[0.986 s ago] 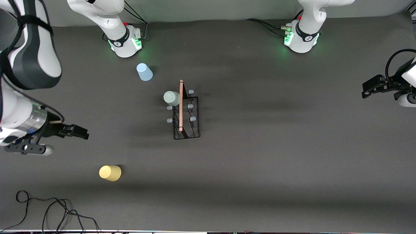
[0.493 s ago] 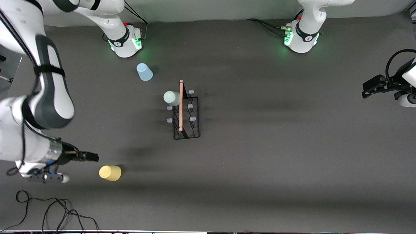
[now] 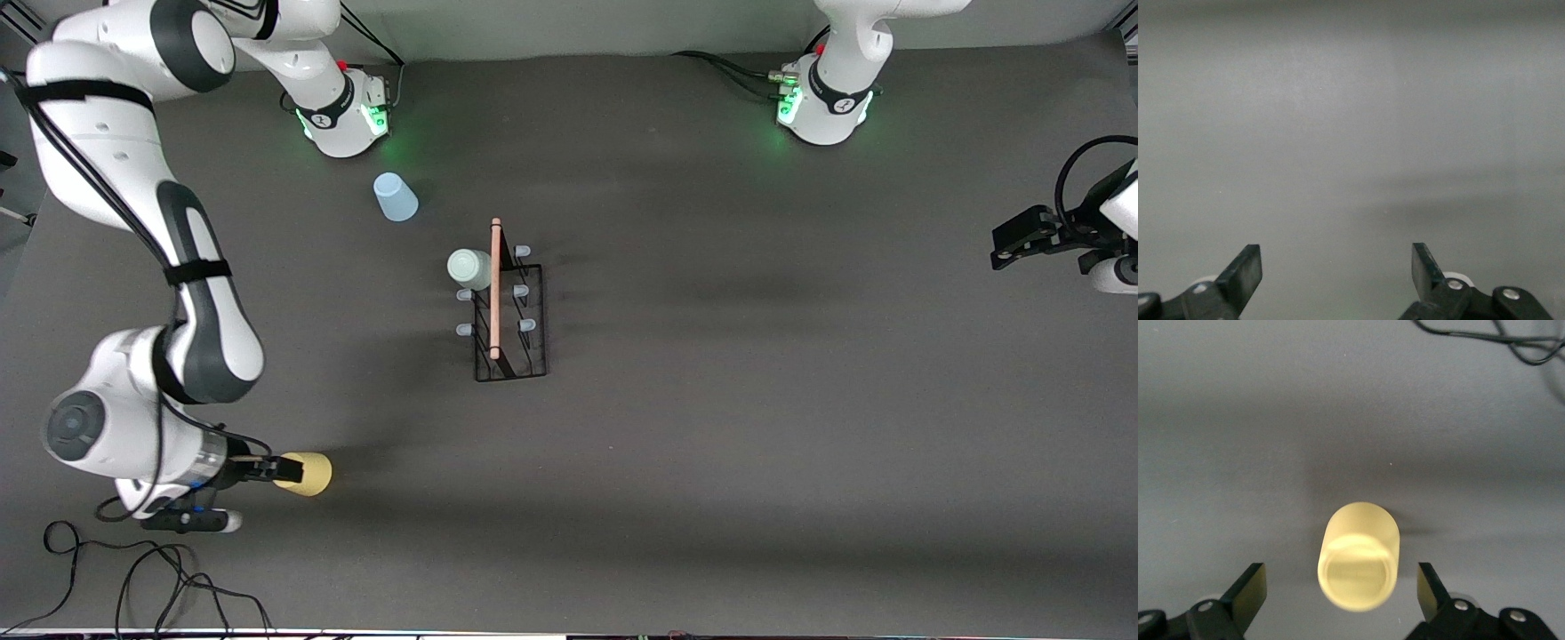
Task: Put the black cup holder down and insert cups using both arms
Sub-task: 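Move the right gripper to the yellow cup, then grasp the yellow cup with the right gripper and lift it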
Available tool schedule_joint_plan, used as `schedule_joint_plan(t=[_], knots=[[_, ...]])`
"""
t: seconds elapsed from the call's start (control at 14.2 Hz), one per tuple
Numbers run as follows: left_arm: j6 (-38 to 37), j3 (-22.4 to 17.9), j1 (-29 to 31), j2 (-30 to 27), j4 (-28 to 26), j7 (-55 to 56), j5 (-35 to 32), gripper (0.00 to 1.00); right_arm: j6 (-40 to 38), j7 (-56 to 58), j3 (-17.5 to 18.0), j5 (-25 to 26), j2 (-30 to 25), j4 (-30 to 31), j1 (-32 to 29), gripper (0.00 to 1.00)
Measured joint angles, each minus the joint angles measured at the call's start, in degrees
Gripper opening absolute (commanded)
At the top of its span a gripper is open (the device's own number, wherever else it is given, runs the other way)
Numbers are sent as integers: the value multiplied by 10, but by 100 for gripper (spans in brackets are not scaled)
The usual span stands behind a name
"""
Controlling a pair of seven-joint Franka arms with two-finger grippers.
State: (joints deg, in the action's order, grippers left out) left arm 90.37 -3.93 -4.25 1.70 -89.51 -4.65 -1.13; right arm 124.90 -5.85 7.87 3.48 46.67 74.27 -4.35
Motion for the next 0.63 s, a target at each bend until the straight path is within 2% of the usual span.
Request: schedule_joint_plan(t=[0.21, 0.28, 0.35, 0.49, 0.63], knots=[[0, 0, 0, 0, 0, 0, 0, 100, 25, 0, 0, 7, 32, 0, 1, 99], [1, 0, 0, 0, 0, 0, 0, 100, 26, 0, 0, 7, 35, 0, 1, 89], [2, 0, 0, 0, 0, 0, 0, 100, 26, 0, 0, 7, 36, 0, 1, 84], [2, 0, 0, -1, 0, 0, 0, 100, 24, 0, 0, 8, 36, 2, 1, 62], [2, 0, 0, -1, 0, 0, 0, 100, 24, 0, -4, 8, 34, 7, 0, 26]])
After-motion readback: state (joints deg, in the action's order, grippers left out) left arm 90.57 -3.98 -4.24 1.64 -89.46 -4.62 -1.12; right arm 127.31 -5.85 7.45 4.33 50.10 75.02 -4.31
